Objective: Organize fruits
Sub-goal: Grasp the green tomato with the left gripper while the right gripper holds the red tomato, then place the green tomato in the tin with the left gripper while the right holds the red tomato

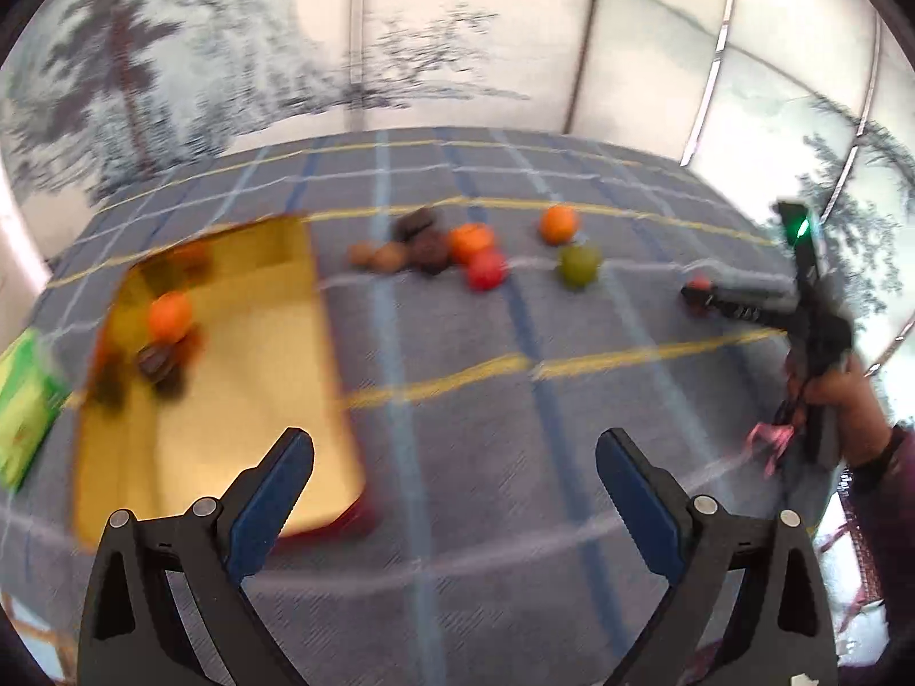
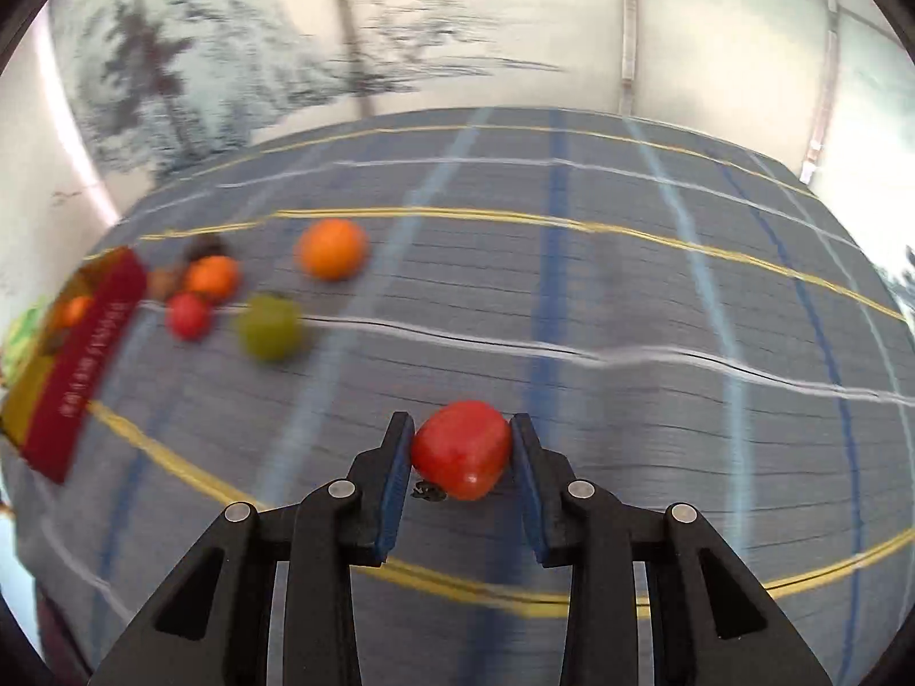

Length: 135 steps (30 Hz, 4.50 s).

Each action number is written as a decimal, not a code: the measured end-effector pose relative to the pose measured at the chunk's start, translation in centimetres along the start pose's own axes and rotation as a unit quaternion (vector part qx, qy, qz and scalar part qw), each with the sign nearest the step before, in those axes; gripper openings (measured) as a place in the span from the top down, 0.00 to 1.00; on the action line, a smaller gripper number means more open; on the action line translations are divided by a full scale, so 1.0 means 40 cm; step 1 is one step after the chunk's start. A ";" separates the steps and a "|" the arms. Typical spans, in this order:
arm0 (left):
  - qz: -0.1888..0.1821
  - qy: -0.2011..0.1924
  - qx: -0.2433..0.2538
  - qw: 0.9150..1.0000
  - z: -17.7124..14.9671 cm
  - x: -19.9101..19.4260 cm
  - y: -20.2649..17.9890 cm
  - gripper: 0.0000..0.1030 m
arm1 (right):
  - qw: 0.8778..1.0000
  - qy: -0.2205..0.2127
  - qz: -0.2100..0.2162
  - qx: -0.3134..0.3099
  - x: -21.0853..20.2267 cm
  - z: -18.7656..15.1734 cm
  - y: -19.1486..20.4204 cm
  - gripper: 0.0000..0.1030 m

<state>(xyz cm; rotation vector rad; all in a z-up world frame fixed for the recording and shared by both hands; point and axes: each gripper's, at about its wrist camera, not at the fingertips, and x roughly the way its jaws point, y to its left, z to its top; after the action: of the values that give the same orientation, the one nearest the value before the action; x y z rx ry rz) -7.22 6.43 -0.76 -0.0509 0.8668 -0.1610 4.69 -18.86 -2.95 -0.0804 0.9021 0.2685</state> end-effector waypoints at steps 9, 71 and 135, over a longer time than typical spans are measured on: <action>-0.043 0.011 0.085 0.995 0.201 0.233 -0.192 0.05 | 0.999 -0.017 0.034 0.038 0.001 -0.005 -0.095 0.65; 0.065 -0.031 -0.018 0.997 0.001 -0.024 -0.066 0.68 | 0.999 -0.016 0.020 0.038 0.004 -0.008 -0.077 0.66; 0.189 -0.083 -0.101 0.973 -0.064 -0.030 0.340 0.53 | 1.000 -0.011 -0.017 0.004 0.016 -0.008 -0.059 0.64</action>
<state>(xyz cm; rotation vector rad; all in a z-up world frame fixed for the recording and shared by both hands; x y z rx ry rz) -8.29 20.11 -3.00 -0.0866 0.7087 0.2849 5.44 -21.06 -3.75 -0.0855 0.8787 0.2347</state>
